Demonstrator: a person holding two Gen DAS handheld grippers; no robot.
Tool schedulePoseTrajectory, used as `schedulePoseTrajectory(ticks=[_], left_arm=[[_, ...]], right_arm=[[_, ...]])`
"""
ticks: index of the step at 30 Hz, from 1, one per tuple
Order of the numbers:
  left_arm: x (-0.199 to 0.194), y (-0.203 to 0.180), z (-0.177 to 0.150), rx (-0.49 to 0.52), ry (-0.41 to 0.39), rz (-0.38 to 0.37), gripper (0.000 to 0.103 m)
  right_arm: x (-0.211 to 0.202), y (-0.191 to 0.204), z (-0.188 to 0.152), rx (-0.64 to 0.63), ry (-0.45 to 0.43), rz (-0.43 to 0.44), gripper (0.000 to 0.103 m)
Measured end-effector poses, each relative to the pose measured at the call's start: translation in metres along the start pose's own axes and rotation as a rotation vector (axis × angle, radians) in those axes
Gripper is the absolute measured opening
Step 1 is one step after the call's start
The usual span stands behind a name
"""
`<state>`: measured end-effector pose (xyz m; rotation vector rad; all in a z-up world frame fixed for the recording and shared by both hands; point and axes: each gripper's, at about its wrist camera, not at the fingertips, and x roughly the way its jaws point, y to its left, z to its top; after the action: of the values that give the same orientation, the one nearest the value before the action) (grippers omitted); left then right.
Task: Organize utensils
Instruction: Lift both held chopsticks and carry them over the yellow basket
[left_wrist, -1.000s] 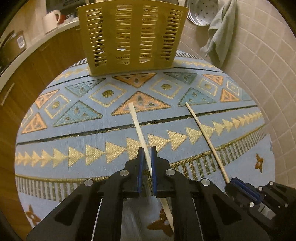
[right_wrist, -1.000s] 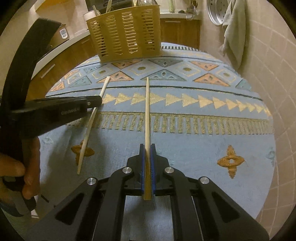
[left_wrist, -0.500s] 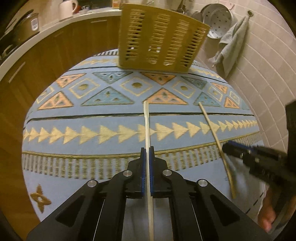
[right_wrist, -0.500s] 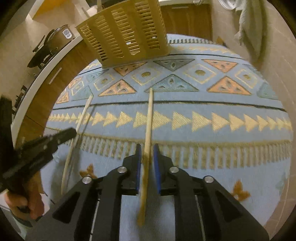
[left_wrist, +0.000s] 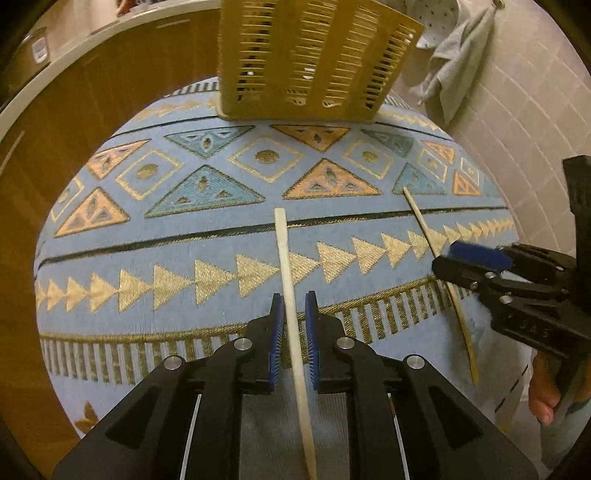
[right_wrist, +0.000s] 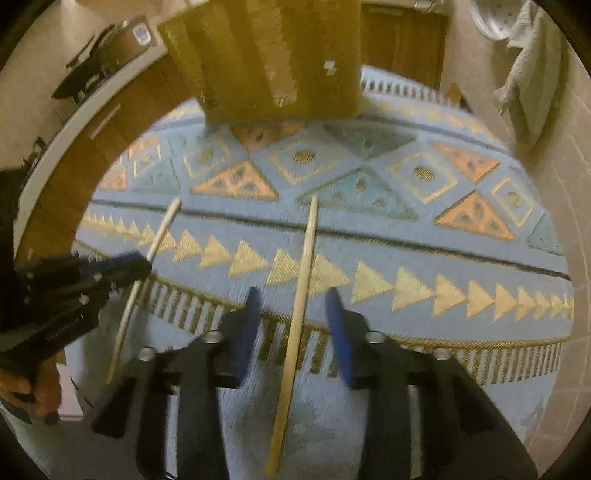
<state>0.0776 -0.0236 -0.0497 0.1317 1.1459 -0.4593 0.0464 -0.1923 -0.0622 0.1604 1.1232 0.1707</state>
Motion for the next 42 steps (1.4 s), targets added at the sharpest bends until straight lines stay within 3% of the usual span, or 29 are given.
schedulePoseTrajectory(ticks=[7,8,10,12,14,20,25,34,37,42], left_arm=[[0.004,-0.013,0.008,0.1,0.067,0.028,0.016],[0.005,-0.016,0.008,0.123,0.074,0.045,0.017],[0.006,-0.022,0.007,0.157,0.063,0.099,0.004],[0.006,-0.022,0.007,0.151,0.052,0.096,0.003],[0.003,-0.016,0.007,0.108,0.023,0.046,0.003],[-0.036,-0.001,0.01,-0.04,-0.239,-0.101,0.003],[-0.079,-0.003,0.021,-0.051,-0.478,-0.176,0.003],[-0.138,-0.012,0.061,-0.051,-0.852,-0.197,0.003],[-0.149,-0.013,0.082,-0.056,-0.955,-0.179,0.003],[-0.155,-0.007,0.116,-0.083,-1.044,-0.171,0.003]], right_arm=[[0.006,0.02,0.0,-0.102,0.039,-0.135,0.004],[0.006,0.021,0.0,-0.104,0.042,-0.136,0.004],[0.007,0.022,0.001,-0.107,0.041,-0.128,0.003],[0.007,0.018,0.002,-0.086,0.037,-0.1,0.003],[-0.001,0.014,0.003,-0.07,0.015,-0.046,0.003],[-0.03,0.009,0.007,-0.061,-0.103,0.047,0.003],[-0.07,0.013,0.019,-0.091,-0.272,0.148,0.003],[-0.142,0.014,0.043,-0.138,-0.694,0.146,0.003],[-0.157,0.007,0.062,-0.121,-0.793,0.167,0.003],[-0.165,-0.01,0.102,-0.084,-0.895,0.175,0.003]])
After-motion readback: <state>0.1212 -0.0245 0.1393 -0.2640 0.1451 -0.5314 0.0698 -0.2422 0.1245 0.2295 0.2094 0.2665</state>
